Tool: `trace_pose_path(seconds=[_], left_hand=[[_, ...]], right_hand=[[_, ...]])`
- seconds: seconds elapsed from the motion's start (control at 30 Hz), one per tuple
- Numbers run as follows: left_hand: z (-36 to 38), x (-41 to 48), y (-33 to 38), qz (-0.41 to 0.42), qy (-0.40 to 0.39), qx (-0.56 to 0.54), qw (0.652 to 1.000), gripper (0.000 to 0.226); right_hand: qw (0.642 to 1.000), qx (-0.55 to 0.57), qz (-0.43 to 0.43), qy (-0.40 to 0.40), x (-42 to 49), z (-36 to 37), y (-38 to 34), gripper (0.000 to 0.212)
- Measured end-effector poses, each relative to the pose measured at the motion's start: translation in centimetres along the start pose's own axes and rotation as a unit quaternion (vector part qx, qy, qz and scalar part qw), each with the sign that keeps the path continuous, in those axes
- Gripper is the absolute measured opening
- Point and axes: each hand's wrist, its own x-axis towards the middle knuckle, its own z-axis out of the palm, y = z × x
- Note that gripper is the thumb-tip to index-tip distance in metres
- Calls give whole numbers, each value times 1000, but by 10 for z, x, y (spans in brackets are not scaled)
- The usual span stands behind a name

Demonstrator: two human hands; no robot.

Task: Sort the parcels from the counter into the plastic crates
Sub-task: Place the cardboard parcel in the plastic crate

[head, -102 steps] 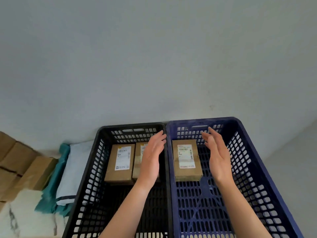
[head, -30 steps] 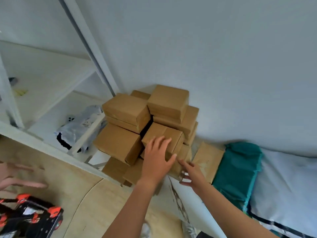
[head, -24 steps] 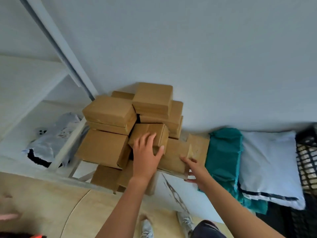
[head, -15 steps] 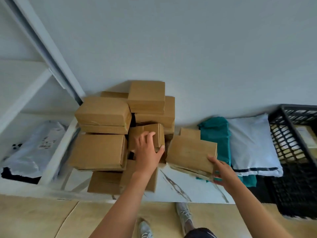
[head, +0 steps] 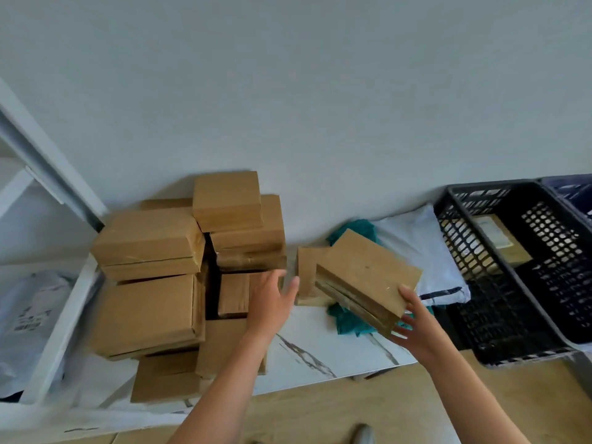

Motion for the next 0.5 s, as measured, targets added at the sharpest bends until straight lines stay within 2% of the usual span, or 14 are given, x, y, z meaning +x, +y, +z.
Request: trace_pose_path(seconds=[0.07, 0.17, 0.27, 0.33, 0.43, 0.5], left_hand=[[7, -8, 38, -13, -75, -172, 982, 46], [28, -12, 84, -21, -136, -307, 942, 81], [38, -13, 116, 1, -93, -373, 923, 91], [32, -7, 123, 17, -44, -380, 924, 85], [8, 0, 132, 48, -8, -415, 908, 75], [-7, 4, 132, 79, -14, -394, 915, 80]], right_hand=[[998, 53, -6, -30, -5, 14, -5, 81], [988, 117, -48, -91, -20, 43, -14, 71], [979, 121, -98, -129, -31, 60, -15, 71], [973, 89, -128, -172, -34, 59, -17, 75], [960, 39, -157, -231, -36, 44, -38, 98], [958, 54, -181, -217, -38, 30, -62, 117]])
